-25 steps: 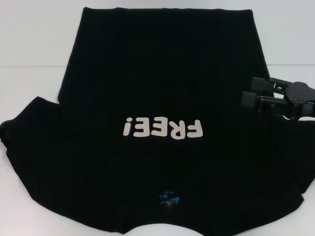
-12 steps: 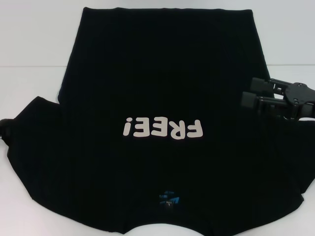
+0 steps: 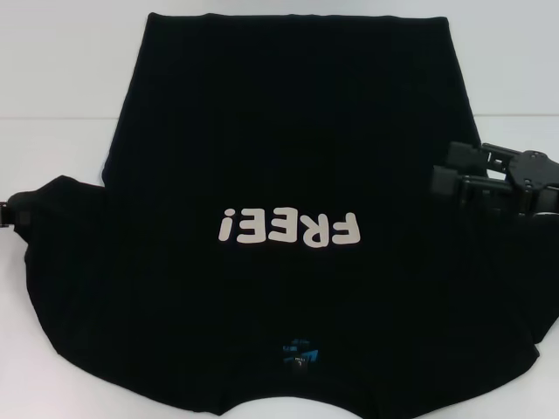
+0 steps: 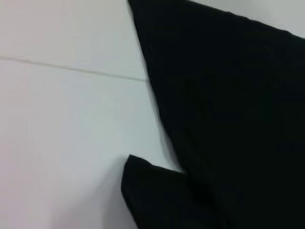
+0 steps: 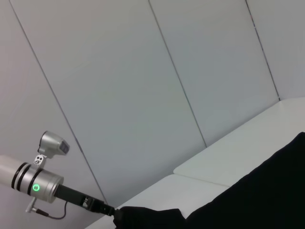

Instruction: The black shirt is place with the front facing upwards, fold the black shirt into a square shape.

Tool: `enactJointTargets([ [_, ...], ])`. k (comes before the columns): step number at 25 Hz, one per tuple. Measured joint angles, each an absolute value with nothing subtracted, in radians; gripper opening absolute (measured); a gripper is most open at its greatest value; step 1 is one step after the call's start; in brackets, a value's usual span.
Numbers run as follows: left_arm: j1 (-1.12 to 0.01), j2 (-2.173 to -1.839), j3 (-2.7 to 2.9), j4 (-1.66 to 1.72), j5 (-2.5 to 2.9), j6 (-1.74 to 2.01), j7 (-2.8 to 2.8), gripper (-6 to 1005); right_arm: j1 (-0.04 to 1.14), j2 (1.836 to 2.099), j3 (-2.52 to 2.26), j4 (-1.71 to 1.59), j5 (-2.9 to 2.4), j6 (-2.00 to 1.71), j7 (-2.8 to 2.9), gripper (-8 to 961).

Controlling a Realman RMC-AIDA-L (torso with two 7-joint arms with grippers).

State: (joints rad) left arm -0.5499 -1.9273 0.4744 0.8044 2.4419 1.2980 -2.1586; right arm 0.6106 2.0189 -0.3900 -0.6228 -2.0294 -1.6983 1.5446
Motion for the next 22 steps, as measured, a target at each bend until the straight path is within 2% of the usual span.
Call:
enactJointTargets([
  [22, -0.541, -1.931, 0.478, 0.803, 2.448, 1.236, -2.167, 48, 0.598, 2.020, -0.390, -0.624, -2.029, -1.698, 1.550, 889],
])
